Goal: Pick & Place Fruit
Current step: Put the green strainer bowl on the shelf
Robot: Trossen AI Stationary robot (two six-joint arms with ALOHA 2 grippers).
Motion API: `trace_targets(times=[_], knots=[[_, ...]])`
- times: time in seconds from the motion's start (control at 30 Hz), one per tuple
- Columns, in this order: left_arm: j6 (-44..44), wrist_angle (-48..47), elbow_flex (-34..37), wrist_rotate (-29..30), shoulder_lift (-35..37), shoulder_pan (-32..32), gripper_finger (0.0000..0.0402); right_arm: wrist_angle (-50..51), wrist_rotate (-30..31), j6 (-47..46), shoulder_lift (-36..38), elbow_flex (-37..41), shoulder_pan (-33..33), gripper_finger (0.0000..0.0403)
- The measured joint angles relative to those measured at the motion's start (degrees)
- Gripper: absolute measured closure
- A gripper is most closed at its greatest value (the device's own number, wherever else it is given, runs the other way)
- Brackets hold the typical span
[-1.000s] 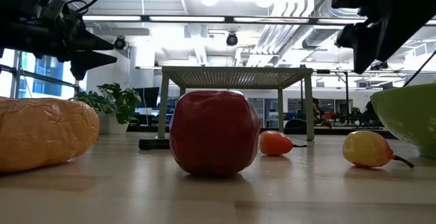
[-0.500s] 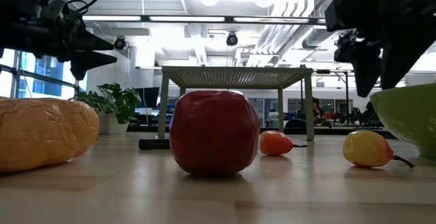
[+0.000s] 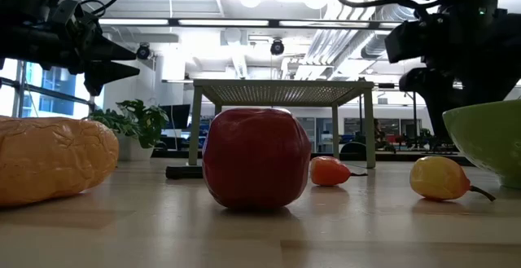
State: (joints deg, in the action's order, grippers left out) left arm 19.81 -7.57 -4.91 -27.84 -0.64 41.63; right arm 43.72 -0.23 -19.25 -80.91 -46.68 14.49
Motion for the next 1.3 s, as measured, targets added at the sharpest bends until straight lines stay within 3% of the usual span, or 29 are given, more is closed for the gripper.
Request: trace_targets(times=[0.17, 0.73, 1.3], knots=[[0.00, 0.00, 0.00, -0.02, 0.00, -0.01, 0.0211, 1.34, -0.10, 0.00, -0.19, 0.00, -1.17, 0.0196], [-0.01, -0.02, 0.00, -0.02, -0.01, -0.01, 0.0211, 3.43, -4.09, 0.98, -0.11, -0.04, -4.17, 0.0388], [0.00, -0.03, 0.00, -0.03, -0.02, -0.01, 0.0211, 3.52, -7.81, -4.68, 0.35, -0.02, -4.17, 0.0397]])
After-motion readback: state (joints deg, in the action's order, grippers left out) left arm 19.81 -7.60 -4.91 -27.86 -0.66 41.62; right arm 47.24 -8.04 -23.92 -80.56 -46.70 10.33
